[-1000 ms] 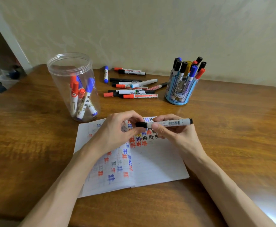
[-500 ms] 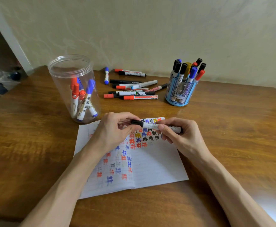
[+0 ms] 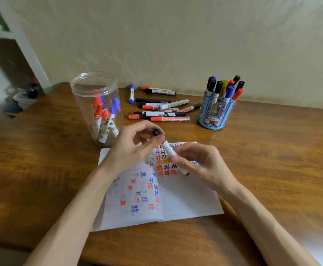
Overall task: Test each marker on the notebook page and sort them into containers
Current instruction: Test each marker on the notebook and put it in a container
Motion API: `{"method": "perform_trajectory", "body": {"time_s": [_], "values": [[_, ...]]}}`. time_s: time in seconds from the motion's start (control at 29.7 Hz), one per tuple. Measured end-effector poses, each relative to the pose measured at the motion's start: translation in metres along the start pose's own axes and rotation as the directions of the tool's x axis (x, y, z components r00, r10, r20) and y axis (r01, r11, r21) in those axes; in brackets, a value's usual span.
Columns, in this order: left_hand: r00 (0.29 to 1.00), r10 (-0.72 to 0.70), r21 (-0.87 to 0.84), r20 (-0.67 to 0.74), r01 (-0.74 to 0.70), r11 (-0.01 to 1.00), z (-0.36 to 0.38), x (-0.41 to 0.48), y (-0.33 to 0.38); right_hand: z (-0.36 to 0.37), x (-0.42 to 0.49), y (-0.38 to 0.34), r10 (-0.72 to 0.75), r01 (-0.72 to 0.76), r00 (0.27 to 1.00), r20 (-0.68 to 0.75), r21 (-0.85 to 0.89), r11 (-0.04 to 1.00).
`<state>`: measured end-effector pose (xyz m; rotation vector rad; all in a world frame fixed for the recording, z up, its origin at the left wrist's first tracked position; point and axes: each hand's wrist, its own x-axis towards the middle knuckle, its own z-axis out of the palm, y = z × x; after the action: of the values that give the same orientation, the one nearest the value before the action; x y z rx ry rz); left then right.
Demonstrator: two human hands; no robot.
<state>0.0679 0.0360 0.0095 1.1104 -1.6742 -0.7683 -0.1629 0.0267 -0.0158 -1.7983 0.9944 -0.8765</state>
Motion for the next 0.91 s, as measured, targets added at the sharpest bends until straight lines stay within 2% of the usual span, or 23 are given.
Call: {"method": "perform_trajectory", "body": {"time_s": [0.2, 0.37, 0.57, 0.81, 0.91], "values": [[0.986, -0.014, -0.149, -0.164, -0.011, 0.989, -0.045, -0.039, 0.023, 0.036, 0.007, -0.029, -0.124, 0.163, 0.969, 0.213, -0.178, 0.970], [0.956, -0.018, -0.015, -0.294, 0.015, 1.000, -0.099, -0.105, 0.037, 0.079, 0.020, -0.051, -0.207, 0.297, 0.928, 0.311, -0.276, 0.914], [0.901, -0.095, 0.066, -0.423, 0.135, 0.989, -0.144, -0.204, 0.039, 0.147, 0.030, -0.074, -0.308, 0.400, 0.854, 0.418, -0.151, 0.904], [0.839, -0.235, -0.007, -0.491, 0.266, 0.964, -0.153, -0.287, 0.029, 0.195, 0.030, -0.084, -0.433, 0.501, 0.779, 0.453, -0.035, 0.865], [0.828, -0.262, -0.058, -0.495, 0.269, 0.961, -0.148, -0.296, 0.024, 0.199, 0.031, -0.081, -0.439, 0.499, 0.780, 0.446, -0.022, 0.866]]}}
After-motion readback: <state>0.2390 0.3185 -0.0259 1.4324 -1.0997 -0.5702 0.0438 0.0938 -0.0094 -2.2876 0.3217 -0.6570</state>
